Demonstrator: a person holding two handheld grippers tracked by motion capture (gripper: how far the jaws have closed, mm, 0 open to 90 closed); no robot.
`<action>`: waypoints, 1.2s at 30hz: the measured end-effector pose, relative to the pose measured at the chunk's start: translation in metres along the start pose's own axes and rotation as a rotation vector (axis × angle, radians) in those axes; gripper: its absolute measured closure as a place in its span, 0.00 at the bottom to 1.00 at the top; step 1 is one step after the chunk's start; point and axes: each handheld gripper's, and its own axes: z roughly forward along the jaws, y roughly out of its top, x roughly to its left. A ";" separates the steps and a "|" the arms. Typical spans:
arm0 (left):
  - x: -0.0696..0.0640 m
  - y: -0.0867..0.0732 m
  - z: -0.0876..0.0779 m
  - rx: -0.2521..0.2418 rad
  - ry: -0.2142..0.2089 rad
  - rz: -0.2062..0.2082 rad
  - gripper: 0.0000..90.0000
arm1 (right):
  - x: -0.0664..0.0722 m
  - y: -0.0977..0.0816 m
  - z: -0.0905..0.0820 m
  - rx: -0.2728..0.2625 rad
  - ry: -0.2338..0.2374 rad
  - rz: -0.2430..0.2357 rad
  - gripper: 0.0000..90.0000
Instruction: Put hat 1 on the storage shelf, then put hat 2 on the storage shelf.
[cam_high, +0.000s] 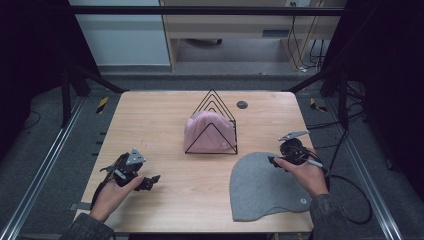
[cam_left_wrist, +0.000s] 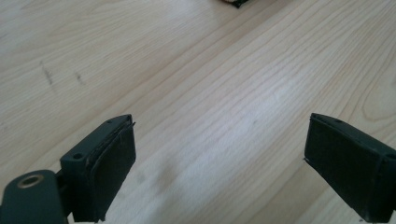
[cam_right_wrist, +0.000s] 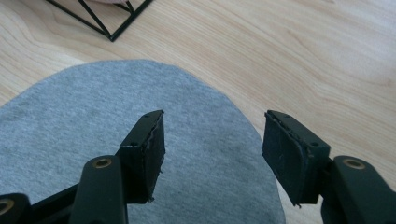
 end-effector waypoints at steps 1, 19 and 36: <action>0.001 -0.003 -0.002 0.001 0.004 -0.005 0.09 | 0.000 0.000 0.000 0.000 0.000 0.000 0.44; 0.023 -0.020 -0.009 0.033 0.066 -0.077 0.08 | -0.013 0.004 0.015 0.061 0.026 0.048 0.48; 0.022 -0.020 -0.006 0.058 0.094 -0.056 0.07 | -0.014 0.007 0.036 0.121 0.005 0.032 0.50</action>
